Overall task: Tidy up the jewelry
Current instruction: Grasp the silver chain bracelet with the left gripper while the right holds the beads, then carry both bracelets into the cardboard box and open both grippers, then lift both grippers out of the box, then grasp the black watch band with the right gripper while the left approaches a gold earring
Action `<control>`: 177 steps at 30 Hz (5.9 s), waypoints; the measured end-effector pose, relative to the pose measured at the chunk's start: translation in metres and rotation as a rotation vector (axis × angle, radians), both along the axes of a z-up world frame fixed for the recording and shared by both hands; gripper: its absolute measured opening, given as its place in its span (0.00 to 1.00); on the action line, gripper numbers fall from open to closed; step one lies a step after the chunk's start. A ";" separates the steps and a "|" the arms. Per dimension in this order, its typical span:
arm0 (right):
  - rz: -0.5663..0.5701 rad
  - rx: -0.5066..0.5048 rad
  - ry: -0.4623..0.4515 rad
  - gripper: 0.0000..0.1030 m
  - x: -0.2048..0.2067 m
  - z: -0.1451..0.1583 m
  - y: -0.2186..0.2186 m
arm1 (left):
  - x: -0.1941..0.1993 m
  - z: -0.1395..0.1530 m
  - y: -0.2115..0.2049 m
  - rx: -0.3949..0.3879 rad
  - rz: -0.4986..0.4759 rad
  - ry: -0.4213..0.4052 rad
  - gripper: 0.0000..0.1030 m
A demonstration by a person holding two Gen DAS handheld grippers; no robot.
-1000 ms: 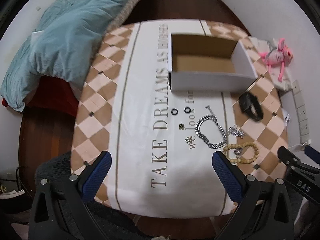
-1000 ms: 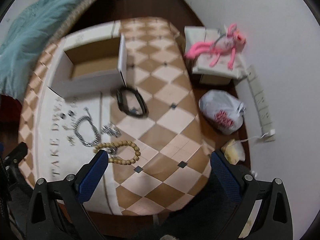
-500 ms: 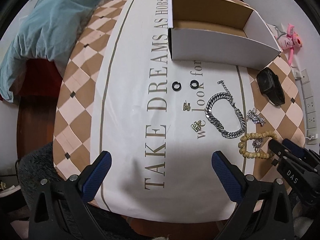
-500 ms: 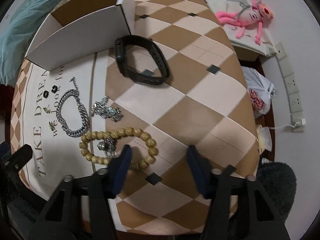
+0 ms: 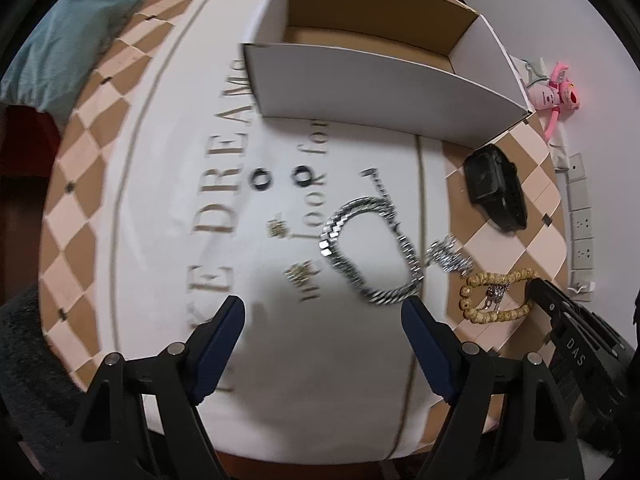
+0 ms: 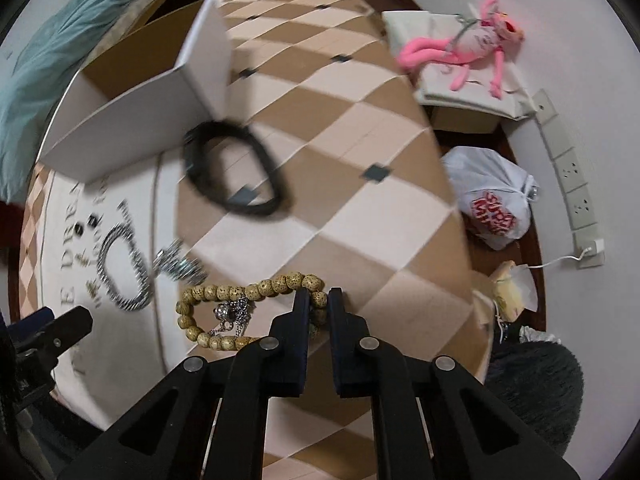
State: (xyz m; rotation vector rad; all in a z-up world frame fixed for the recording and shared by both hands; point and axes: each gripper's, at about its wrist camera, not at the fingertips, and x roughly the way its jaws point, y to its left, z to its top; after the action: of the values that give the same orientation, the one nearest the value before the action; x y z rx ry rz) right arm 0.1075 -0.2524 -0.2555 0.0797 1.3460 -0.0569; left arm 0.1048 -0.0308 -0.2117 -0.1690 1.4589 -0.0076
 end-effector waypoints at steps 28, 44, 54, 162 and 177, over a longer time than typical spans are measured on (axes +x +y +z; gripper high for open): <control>-0.018 0.039 -0.022 0.09 0.010 -0.002 -0.007 | 0.022 0.004 -0.023 0.042 -0.101 -0.128 0.05; 0.096 0.170 -0.147 0.09 0.002 0.077 0.020 | 0.012 0.085 0.003 -0.051 -0.092 -0.285 0.05; 0.205 0.246 -0.283 0.09 0.042 0.165 0.041 | 0.062 0.158 0.010 -0.135 -0.126 -0.413 0.05; 0.146 -0.009 -0.179 0.07 0.055 -0.012 0.029 | 0.009 -0.014 0.025 0.148 -0.045 -0.316 0.83; 0.144 0.033 -0.179 0.06 0.011 -0.005 0.036 | 0.005 -0.027 0.014 0.103 -0.103 -0.311 0.18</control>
State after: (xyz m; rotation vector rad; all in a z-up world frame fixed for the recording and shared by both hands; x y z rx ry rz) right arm 0.1189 -0.2162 -0.2607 0.0154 1.1708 0.0919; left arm 0.1096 -0.0171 -0.2391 -0.0072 1.1528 -0.0413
